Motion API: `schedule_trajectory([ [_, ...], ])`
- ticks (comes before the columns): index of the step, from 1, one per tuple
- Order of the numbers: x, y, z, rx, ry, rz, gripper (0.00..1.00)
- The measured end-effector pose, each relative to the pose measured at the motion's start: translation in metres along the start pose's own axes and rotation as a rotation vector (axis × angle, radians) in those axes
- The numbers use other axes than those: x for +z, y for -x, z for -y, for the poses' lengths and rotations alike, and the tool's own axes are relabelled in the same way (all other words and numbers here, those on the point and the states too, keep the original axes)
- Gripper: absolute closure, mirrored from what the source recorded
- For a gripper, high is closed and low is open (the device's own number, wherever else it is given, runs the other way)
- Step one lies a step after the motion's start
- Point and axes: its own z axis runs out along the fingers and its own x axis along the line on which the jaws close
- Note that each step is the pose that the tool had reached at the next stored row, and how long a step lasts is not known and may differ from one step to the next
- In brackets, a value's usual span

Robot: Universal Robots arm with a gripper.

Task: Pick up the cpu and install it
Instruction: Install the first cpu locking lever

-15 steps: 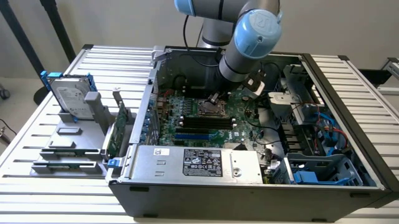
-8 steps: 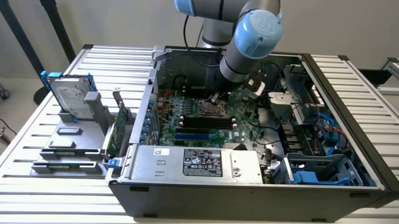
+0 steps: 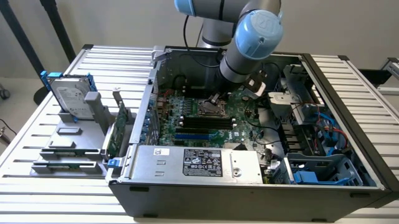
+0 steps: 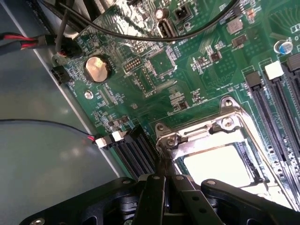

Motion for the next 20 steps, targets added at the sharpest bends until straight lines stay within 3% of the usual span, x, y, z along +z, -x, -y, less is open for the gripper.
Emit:
schedule_trajectory([
  [6, -0.0012, 0.001, -0.0003, -0.001, -0.0051, -0.0083, 0.89],
  [11, -0.0056, 0.002, 0.0012, -0.003, -0.0139, -0.0228, 0.89],
  [15, -0.0057, 0.008, 0.0092, -0.004, -0.0184, -0.0304, 0.89],
  [20, -0.0036, 0.017, 0.0246, -0.005, -0.0218, -0.0338, 0.89],
])
